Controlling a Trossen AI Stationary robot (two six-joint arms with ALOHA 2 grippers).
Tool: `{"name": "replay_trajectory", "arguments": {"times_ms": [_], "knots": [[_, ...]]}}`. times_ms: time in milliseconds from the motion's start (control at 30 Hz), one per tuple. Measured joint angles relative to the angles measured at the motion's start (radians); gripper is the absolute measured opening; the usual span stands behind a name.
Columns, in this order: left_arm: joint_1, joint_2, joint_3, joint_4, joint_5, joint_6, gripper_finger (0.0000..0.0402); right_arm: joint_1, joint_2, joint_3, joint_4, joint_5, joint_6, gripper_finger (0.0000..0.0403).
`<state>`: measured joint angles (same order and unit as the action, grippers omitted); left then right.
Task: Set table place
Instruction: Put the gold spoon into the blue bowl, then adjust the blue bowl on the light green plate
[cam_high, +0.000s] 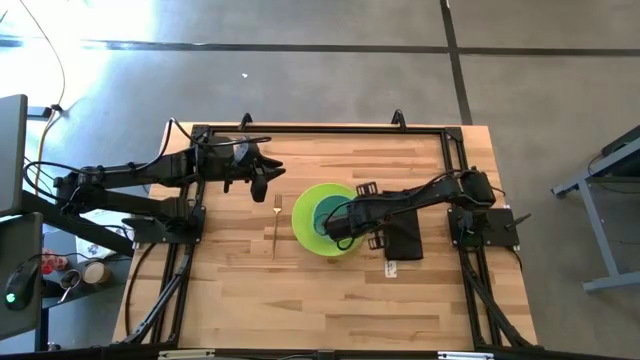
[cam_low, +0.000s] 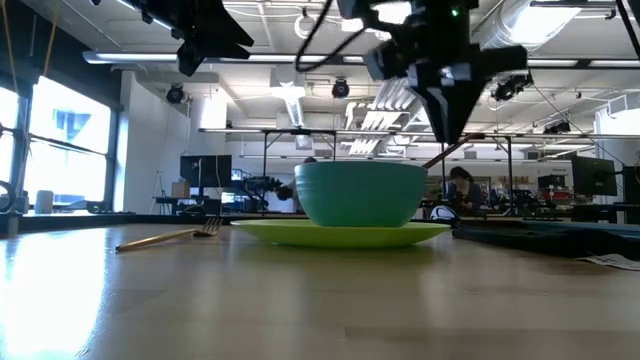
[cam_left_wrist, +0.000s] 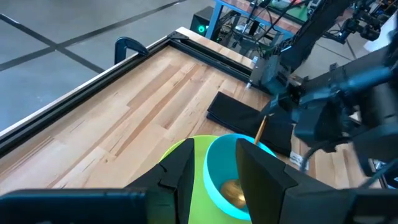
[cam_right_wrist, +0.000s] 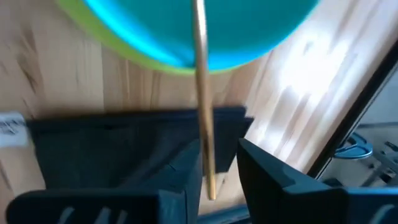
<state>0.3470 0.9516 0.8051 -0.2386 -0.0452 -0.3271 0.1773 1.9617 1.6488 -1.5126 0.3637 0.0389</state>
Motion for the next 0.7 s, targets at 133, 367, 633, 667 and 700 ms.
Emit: {"name": "replay_trajectory", "arguments": {"times_ms": [133,367,633,667,700], "knots": [[0.000,0.000,0.000,0.000,0.000,0.000,0.0106,-0.001,-0.001,0.106,-0.017,0.003,0.032,0.0100],[0.000,0.000,0.000,-0.001,0.007,0.000,0.0106,-0.026,-0.009,0.213,-0.045,0.043,0.109,0.0100],[0.000,0.000,0.000,-0.026,0.034,0.000,0.0106,-0.220,-0.067,0.090,0.110,-0.115,0.173,0.0009],[0.000,0.000,0.000,-0.036,0.034,0.000,0.0106,-0.243,-0.077,0.053,0.157,-0.142,0.178,0.0008],[0.000,0.000,0.000,-0.044,0.034,0.000,0.0106,-0.263,-0.085,0.017,0.195,-0.165,0.182,0.0004]]}}
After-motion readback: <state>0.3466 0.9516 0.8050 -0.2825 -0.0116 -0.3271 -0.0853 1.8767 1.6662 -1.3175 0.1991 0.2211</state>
